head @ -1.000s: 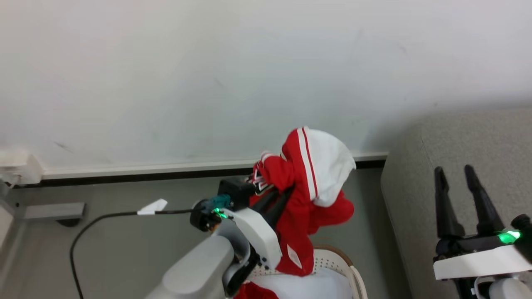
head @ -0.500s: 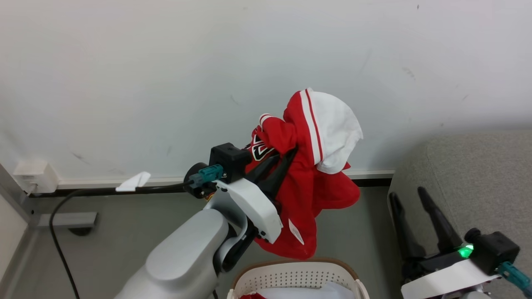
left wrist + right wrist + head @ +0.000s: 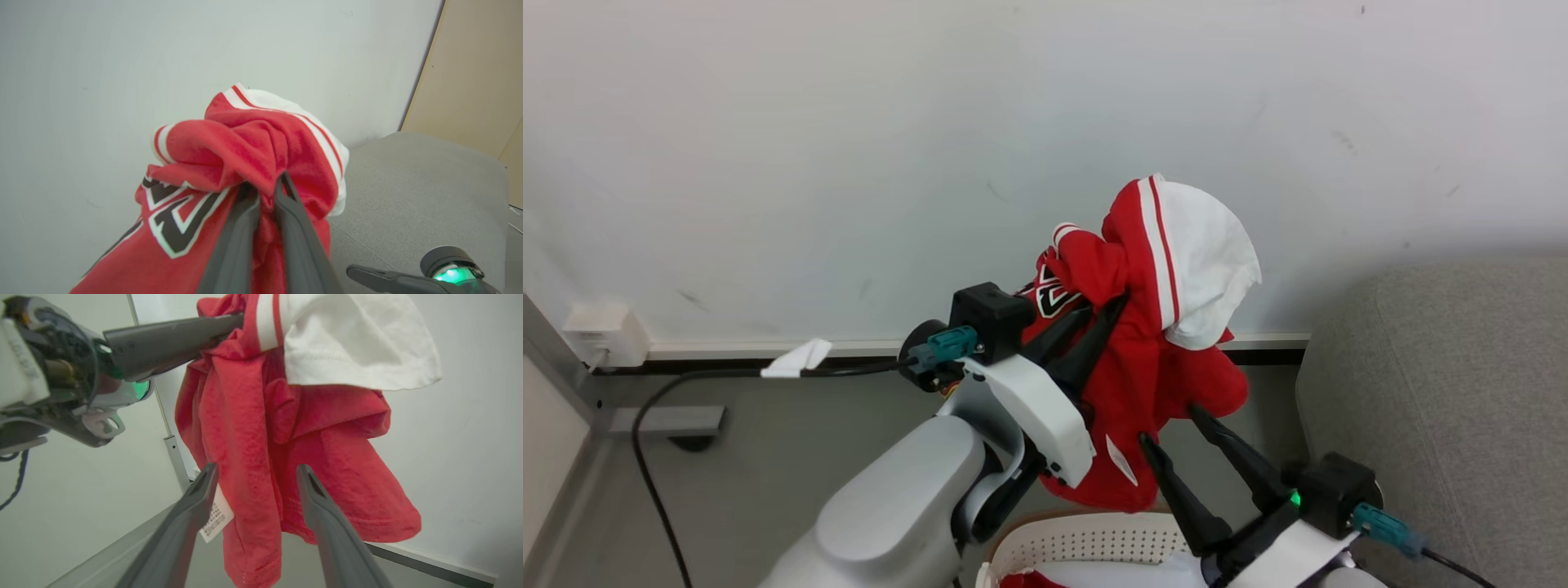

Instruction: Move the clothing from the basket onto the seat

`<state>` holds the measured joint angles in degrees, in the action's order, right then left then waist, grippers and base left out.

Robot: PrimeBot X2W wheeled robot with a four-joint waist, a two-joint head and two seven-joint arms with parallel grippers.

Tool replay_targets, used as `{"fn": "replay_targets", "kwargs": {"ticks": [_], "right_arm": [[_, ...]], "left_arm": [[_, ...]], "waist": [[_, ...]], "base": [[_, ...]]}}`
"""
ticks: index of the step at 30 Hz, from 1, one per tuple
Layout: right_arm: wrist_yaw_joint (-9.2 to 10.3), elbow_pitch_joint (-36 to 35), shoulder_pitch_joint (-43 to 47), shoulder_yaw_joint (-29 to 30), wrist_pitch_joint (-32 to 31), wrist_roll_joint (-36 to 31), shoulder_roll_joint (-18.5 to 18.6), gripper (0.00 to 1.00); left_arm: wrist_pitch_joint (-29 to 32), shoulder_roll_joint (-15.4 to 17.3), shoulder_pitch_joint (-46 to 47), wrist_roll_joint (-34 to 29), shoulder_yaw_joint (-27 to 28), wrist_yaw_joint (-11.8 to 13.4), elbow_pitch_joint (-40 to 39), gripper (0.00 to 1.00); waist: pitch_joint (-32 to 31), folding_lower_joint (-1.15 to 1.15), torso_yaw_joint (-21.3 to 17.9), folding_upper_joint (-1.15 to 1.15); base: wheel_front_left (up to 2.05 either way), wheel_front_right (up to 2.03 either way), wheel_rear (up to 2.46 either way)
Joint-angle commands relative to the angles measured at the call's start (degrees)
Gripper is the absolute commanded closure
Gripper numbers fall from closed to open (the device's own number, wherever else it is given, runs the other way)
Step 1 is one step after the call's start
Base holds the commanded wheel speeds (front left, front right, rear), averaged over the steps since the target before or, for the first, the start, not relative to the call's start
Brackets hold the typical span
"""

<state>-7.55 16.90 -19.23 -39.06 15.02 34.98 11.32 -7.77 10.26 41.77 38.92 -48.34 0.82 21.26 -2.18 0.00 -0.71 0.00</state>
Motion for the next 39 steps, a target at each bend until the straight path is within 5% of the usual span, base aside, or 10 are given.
{"fn": "replay_targets", "kwargs": {"ticks": [1, 10, 22, 23, 24, 25, 37, 38, 39], "right_arm": [[0.12, 1.06, -1.82, -1.04, 0.12, 0.59, 0.08, 0.0], [0.12, 14.76, -10.69, -8.97, 0.11, 3.64, -2.9, 0.0], [0.12, 23.92, -15.48, -9.74, 0.11, 6.44, -5.1, 0.0], [0.12, 24.17, -15.73, -9.78, 0.11, 6.63, -5.16, 0.51], [0.12, 24.25, -15.85, -9.7, 0.11, 6.84, -5.24, 0.89], [0.12, 24.2, -15.77, -9.62, 0.11, 7.01, -5.32, 1.0], [0.12, 19.24, -11.4, -5.46, 0.12, 6.22, -3.46, 1.0], [0.12, 18.63, -10.88, -4.74, 0.12, 5.95, -3.19, 1.0], [0.12, 18.05, -10.42, -4.05, 0.11, 5.66, -2.98, 1.0]], "left_arm": [[0.12, -0.23, -0.11, 0.11, -0.07, -0.04, -0.38, 1.0], [0.5, -2.12, -0.73, 0.95, -1.63, -0.84, -1.38, 1.0], [2.39, -3.34, -1.82, 1.59, -4.14, -1.47, -2.84, 1.0], [2.42, -3.21, -1.93, 1.64, -4.16, -1.3, -2.89, 1.0], [2.37, -3.02, -2.01, 1.71, -4.09, -1.13, -2.89, 1.0], [2.37, -2.82, -2.08, 1.79, -3.94, -0.96, -2.84, 1.0], [2.04, -1.81, -3.34, 3.05, -3.21, 0.36, -1.1, 1.0], [2.02, -1.84, -3.56, 3.1, -3.23, 0.46, -0.98, 0.86], [2.19, -1.9, -3.75, 3.33, -3.34, 0.49, -0.86, 0.55]], "waist": [[0.07, 0.0, 0.31, 0.0], [0.15, 0.0, 3.72, 0.0], [-0.3, 0.0, 7.94, 0.0], [-0.33, 0.0, 8.07, 0.0], [-0.34, 0.0, 8.16, 0.0], [-0.35, 0.0, 8.18, 0.0], [0.08, 0.0, 5.44, 0.0], [0.13, 0.0, 5.1, 0.0], [0.18, 0.0, 4.72, 0.0]], "base": [[0.0, 0.0, 0.0], [0.0, 0.0, 0.0], [0.0, 0.0, 0.0], [0.0, 0.0, 0.0], [0.0, 0.0, 0.0], [0.0, 0.0, 0.0], [0.0, 0.0, 0.0], [0.0, 0.0, 0.0], [0.0, 0.0, 0.0]]}}
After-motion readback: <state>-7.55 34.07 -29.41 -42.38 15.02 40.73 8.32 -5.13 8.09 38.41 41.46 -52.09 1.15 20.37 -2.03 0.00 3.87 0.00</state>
